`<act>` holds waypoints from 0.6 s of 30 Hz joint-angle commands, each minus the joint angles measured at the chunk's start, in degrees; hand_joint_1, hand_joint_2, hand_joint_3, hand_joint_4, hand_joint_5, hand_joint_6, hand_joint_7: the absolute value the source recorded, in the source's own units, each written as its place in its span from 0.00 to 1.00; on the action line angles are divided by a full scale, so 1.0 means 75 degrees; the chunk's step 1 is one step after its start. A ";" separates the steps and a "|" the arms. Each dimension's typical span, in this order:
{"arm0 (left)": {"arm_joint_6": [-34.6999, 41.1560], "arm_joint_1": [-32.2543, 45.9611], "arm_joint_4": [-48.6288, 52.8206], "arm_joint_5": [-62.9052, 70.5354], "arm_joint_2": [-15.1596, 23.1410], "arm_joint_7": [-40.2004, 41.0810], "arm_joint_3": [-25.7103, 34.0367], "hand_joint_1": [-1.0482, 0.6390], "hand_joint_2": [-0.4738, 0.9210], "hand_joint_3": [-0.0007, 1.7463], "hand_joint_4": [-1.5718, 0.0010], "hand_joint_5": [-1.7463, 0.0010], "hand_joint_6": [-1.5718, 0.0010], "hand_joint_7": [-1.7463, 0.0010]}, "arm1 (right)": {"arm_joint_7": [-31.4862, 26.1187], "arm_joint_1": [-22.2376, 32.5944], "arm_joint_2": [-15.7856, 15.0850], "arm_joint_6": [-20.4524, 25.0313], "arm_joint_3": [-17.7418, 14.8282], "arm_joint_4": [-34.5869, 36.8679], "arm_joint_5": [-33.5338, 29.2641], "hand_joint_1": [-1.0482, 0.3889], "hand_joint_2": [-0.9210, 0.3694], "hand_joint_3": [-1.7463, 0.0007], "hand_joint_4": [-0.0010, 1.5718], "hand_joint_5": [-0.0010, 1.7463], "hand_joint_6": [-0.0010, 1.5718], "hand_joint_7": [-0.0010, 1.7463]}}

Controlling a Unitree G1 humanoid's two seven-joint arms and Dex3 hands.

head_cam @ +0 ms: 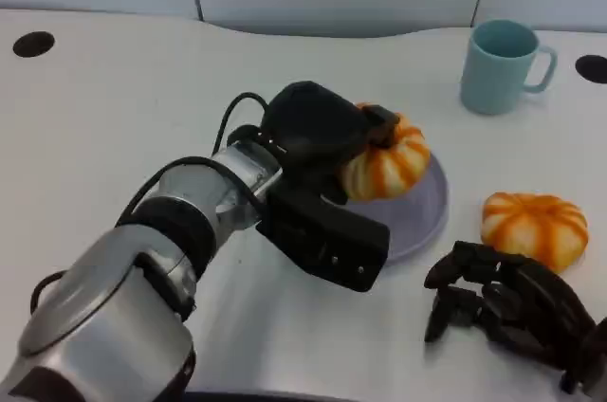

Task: Grasp the bread from the table and place it into the plate.

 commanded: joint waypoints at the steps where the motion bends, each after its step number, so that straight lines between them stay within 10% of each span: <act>1: 0.0111 -0.0152 0.0060 0.0035 0.0027 0.0005 -0.0043 0.42 0.97 0.00 0.41 0.00 0.50 0.40 | -0.0090 0.0274 -0.0053 0.0117 0.0095 0.0165 -0.0208 0.38 0.00 0.98 0.42 0.79 0.45 0.52; 7: 0.0282 -0.0202 0.0085 -0.0016 0.0006 -0.0460 -0.0044 0.39 0.96 0.00 0.51 0.02 0.50 0.61 | -0.0061 0.0276 -0.0003 0.0178 -0.0010 0.0256 -0.0113 0.39 0.00 0.98 0.42 0.79 0.45 0.53; 12: 0.0433 -0.0291 0.0081 0.0015 0.0060 -0.1161 -0.0131 0.33 1.00 0.05 0.59 0.49 0.52 0.86 | -0.0001 0.0253 0.0020 0.0090 -0.0046 0.0331 -0.0100 0.39 0.00 0.98 0.42 0.78 0.45 0.52; 18: 0.0649 -0.0339 0.0108 0.0170 0.0046 -0.1616 -0.0285 0.25 1.00 0.07 0.68 0.54 0.56 0.87 | 0.0037 0.0225 -0.0003 0.0023 -0.0067 0.0442 -0.0099 0.40 0.00 0.97 0.41 0.78 0.45 0.52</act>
